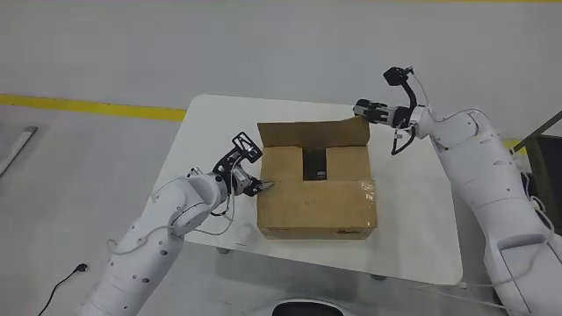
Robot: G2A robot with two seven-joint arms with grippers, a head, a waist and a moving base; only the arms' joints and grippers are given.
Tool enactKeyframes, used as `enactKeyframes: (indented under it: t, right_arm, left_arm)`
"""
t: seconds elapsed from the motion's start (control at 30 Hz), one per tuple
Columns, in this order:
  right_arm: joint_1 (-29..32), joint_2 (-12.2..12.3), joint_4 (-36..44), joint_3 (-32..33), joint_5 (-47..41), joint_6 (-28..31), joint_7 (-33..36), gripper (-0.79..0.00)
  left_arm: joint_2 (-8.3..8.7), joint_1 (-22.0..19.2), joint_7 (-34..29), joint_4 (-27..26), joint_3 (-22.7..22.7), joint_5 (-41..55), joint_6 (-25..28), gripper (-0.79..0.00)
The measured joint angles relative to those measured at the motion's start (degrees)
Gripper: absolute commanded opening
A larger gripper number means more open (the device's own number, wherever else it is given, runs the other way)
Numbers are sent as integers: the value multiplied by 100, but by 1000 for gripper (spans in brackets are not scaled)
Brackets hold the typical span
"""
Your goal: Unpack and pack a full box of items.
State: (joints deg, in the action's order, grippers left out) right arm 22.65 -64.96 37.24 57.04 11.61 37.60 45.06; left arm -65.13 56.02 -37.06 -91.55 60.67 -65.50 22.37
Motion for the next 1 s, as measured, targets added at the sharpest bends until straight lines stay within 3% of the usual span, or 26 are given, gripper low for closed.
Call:
enactKeyframes:
  t: [0.27,0.63,1.0]
  right_arm:
    - [595,279,902,462,-134,292,225,-767]
    - [1640,616,2470,1040,-175,-108,695,-779]
    - [2437,790,3280,1288,-103,-555,965,-782]
  left_arm:
    - [-28,-38,-6,98,-13,57,-93,0]
    - [-30,6,-12,117,51,114,-47,0]
    - [-27,48,-84,120,105,173,18,0]
